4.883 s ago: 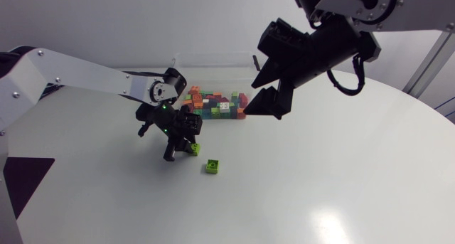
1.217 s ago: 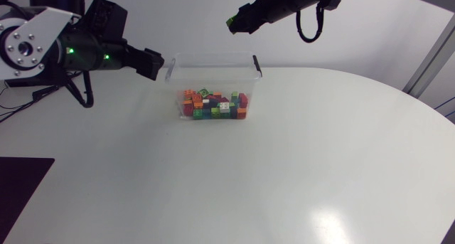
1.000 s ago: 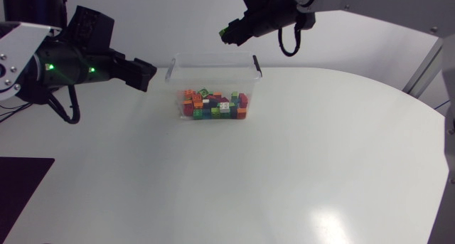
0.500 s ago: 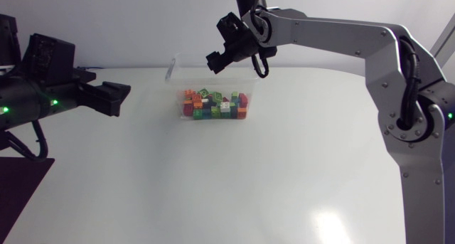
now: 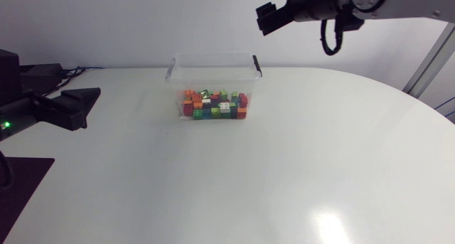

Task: Place the duplo bricks in the container

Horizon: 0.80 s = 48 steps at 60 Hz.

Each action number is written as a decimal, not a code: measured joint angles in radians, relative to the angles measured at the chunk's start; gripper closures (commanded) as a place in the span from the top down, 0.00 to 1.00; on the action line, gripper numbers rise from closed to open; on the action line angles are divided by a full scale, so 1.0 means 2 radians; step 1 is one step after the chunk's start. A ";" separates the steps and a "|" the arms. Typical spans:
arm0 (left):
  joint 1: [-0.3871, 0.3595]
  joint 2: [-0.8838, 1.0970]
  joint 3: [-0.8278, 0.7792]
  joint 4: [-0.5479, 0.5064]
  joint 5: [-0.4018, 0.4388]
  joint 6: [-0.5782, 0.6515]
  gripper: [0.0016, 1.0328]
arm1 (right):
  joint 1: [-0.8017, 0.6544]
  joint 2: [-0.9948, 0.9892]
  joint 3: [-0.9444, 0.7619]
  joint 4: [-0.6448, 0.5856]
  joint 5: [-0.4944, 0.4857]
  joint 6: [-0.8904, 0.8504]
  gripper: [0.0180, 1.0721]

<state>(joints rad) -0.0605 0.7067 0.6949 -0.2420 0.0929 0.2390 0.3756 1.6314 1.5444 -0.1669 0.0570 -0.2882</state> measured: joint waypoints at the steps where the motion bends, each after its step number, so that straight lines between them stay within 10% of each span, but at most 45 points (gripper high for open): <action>1: 0.000 -0.005 -0.003 0.000 0.000 0.000 0.96 | -0.002 -0.013 -0.013 0.006 0.004 0.000 0.96; 48: 0.027 -0.167 -0.100 0.002 0.002 -0.002 0.96 | -0.114 -0.468 -0.414 0.045 0.098 -0.032 0.96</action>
<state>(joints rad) -0.0074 0.3733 0.4957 -0.2375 0.0967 0.2352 0.1467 0.6952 0.7170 -0.0776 0.2539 -0.3527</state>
